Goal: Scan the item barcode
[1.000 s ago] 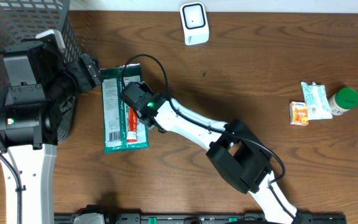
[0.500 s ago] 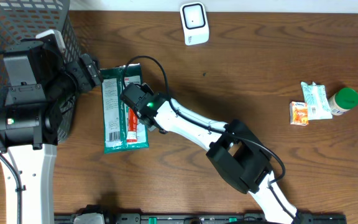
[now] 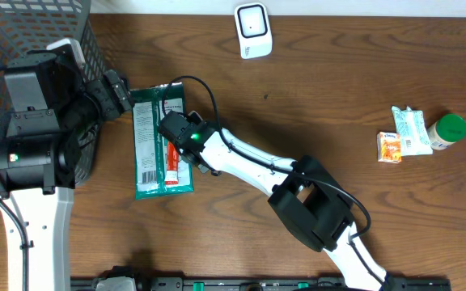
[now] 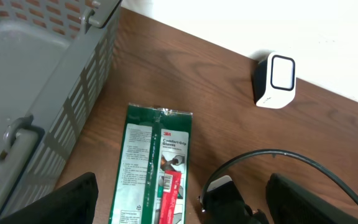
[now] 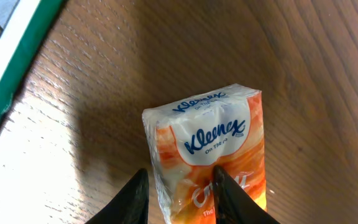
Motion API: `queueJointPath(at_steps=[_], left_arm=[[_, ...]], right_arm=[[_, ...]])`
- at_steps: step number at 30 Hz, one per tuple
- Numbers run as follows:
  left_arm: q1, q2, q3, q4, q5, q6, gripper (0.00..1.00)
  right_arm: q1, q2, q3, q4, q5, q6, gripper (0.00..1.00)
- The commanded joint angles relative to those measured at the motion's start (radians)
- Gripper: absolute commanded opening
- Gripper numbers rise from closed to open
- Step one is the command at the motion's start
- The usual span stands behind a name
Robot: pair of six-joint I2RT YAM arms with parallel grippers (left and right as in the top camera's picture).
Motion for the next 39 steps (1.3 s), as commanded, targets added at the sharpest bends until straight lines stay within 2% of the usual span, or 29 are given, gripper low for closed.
queueJointPath(at_steps=[1, 8, 19, 25, 39], left_arm=[[0.005, -0.001, 0.005, 0.000, 0.006, 0.012, 0.87], [0.005, -0.001, 0.005, 0.000, 0.006, 0.012, 0.87], [0.005, -0.001, 0.005, 0.000, 0.006, 0.012, 0.87], [0.005, -0.001, 0.005, 0.000, 0.006, 0.012, 0.87], [0.005, -0.001, 0.005, 0.000, 0.006, 0.012, 0.87]], right_arm=[[0.005, 0.023, 0.049, -0.029, 0.010, -0.041, 0.29], [0.006, 0.012, 0.166, -0.118, 0.010, -0.048, 0.31], [0.005, 0.012, 0.163, -0.200, 0.006, -0.047, 0.32], [0.005, 0.013, 0.149, -0.196, -0.002, -0.047, 0.29], [0.005, 0.013, 0.052, -0.108, -0.002, -0.047, 0.34]])
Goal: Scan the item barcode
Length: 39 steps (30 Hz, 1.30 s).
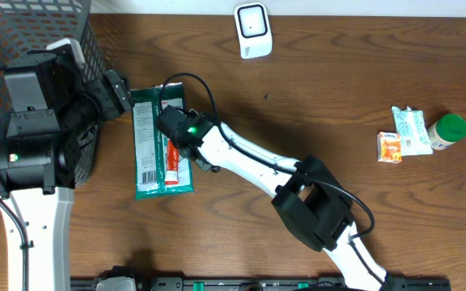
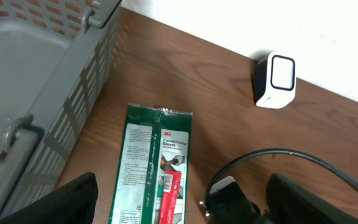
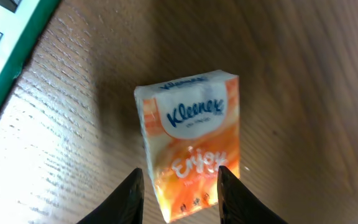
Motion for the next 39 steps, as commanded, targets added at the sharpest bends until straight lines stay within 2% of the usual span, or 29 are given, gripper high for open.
queueJointPath(at_steps=[1, 14, 21, 31, 39], left_arm=[[0.005, -0.001, 0.005, 0.000, 0.006, 0.012, 0.87], [0.005, -0.001, 0.005, 0.000, 0.006, 0.012, 0.87], [0.005, -0.001, 0.005, 0.000, 0.006, 0.012, 0.87], [0.005, -0.001, 0.005, 0.000, 0.006, 0.012, 0.87], [0.005, -0.001, 0.005, 0.000, 0.006, 0.012, 0.87]], right_arm=[[0.005, 0.012, -0.031, 0.024, 0.005, -0.003, 0.34], [0.003, 0.012, -0.069, 0.082, 0.005, -0.012, 0.34], [0.004, 0.012, -0.069, 0.092, 0.032, -0.090, 0.36], [0.006, 0.012, -0.069, 0.058, 0.023, -0.043, 0.35], [0.004, 0.012, -0.109, 0.098, 0.024, -0.043, 0.29]])
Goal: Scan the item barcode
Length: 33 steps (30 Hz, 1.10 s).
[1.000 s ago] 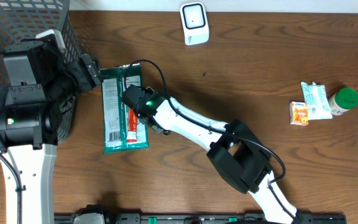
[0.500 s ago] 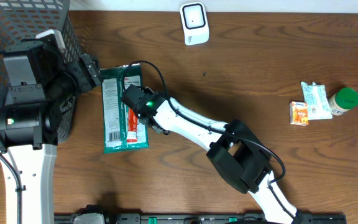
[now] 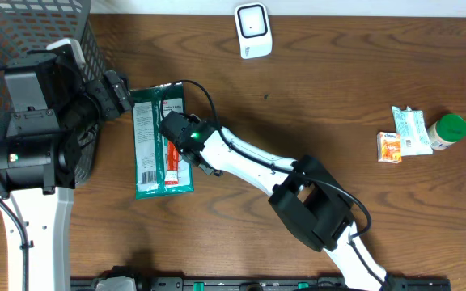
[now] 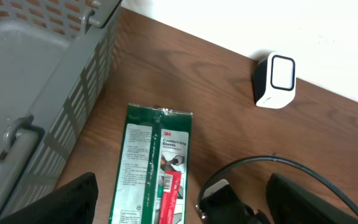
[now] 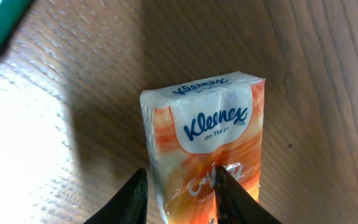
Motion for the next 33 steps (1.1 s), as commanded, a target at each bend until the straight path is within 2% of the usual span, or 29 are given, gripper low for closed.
queueJointPath(at_steps=[1, 5, 9, 10, 12, 19, 28, 33], left_arm=[[0.005, -0.001, 0.005, 0.000, 0.006, 0.012, 0.87], [0.005, -0.001, 0.005, 0.000, 0.006, 0.012, 0.87], [0.005, -0.001, 0.005, 0.000, 0.006, 0.012, 0.87], [0.005, -0.001, 0.005, 0.000, 0.006, 0.012, 0.87], [0.005, -0.001, 0.005, 0.000, 0.006, 0.012, 0.87], [0.005, -0.001, 0.005, 0.000, 0.006, 0.012, 0.87], [0.005, -0.001, 0.005, 0.000, 0.006, 0.012, 0.87], [0.005, -0.001, 0.005, 0.000, 0.006, 0.012, 0.87]], right_arm=[[0.004, 0.012, -0.041, 0.018, 0.006, 0.011, 0.28], [0.006, 0.012, -0.071, 0.038, 0.006, 0.011, 0.28], [0.008, 0.012, -0.070, 0.039, -0.002, 0.011, 0.22], [0.008, 0.012, -0.070, 0.039, -0.002, 0.011, 0.19], [0.008, 0.012, -0.070, 0.035, -0.001, 0.010, 0.01], [-0.004, -0.001, -0.034, -0.001, -0.084, 0.011, 0.01], [-0.086, -0.227, 0.018, -0.050, -0.412, 0.011, 0.01], [-0.189, -0.362, 0.018, -0.075, -0.726, 0.011, 0.01]])
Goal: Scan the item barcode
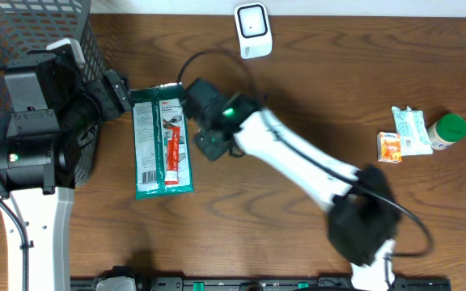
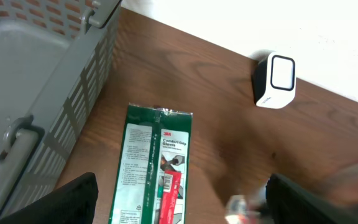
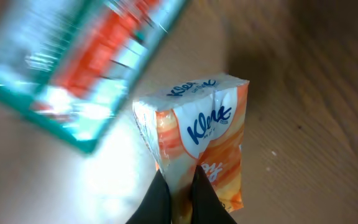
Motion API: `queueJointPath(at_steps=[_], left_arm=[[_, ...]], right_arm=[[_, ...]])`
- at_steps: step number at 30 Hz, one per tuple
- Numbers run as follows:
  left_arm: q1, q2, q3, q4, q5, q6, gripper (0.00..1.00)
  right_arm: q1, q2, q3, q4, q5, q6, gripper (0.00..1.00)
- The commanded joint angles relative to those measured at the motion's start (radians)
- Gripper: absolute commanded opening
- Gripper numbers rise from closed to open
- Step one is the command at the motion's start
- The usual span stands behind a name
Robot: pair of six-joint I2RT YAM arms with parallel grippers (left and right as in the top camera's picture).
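An orange-and-white Kleenex tissue pack (image 3: 191, 130) is pinched at its lower end by my right gripper (image 3: 179, 179), which is shut on it above the wood table. In the overhead view the right gripper (image 1: 211, 143) hangs just right of the green 3M glove package (image 1: 162, 149), and the pack itself is hidden under it. The white barcode scanner (image 1: 253, 30) stands at the table's far edge, also seen as the scanner (image 2: 276, 79). My left gripper (image 2: 185, 196) is open over the green package (image 2: 154, 168), near the basket.
A grey mesh basket (image 1: 23, 32) fills the far left corner. At the right lie another orange tissue pack (image 1: 389, 148), a white-and-green packet (image 1: 412, 129) and a green-capped bottle (image 1: 447, 129). The right arm (image 1: 298, 162) stretches across the table's middle.
My right gripper was open around the tissue pack lying on the table; now it is shut on the pack, which is off the table and further right of the green package. The left arm has not moved.
At all three earlier moments my right gripper stood open with its fingers either side of the tissue pack beside the green package, shifting slightly between them. Now it is shut on the pack and holds it above the table. The left gripper stayed open by the basket.
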Motion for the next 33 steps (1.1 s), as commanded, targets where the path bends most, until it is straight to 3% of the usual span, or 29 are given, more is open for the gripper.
queueJointPath(at_steps=[1, 8, 18, 22, 27, 33], left_arm=[[0.005, -0.001, 0.005, 0.000, 0.006, 0.012, 0.87], [0.005, -0.001, 0.005, 0.000, 0.006, 0.012, 0.87], [0.005, -0.001, 0.005, 0.000, 0.006, 0.012, 0.87], [0.005, -0.001, 0.005, 0.000, 0.006, 0.012, 0.87], [0.005, -0.001, 0.005, 0.000, 0.006, 0.012, 0.87], [0.005, -0.001, 0.005, 0.000, 0.006, 0.012, 0.87]], right_arm=[[-0.090, -0.108, 0.022, -0.017, -0.344, 0.009, 0.01], [-0.223, -0.127, 0.022, -0.045, -0.762, 0.039, 0.01], [-0.277, -0.126, 0.020, -0.068, -0.760, 0.039, 0.01], [-0.280, -0.126, 0.020, -0.047, -0.783, 0.114, 0.01], [-0.297, -0.126, 0.020, 0.094, -0.963, 0.245, 0.01], [-0.328, -0.126, 0.020, 0.351, -0.880, 0.460, 0.01]])
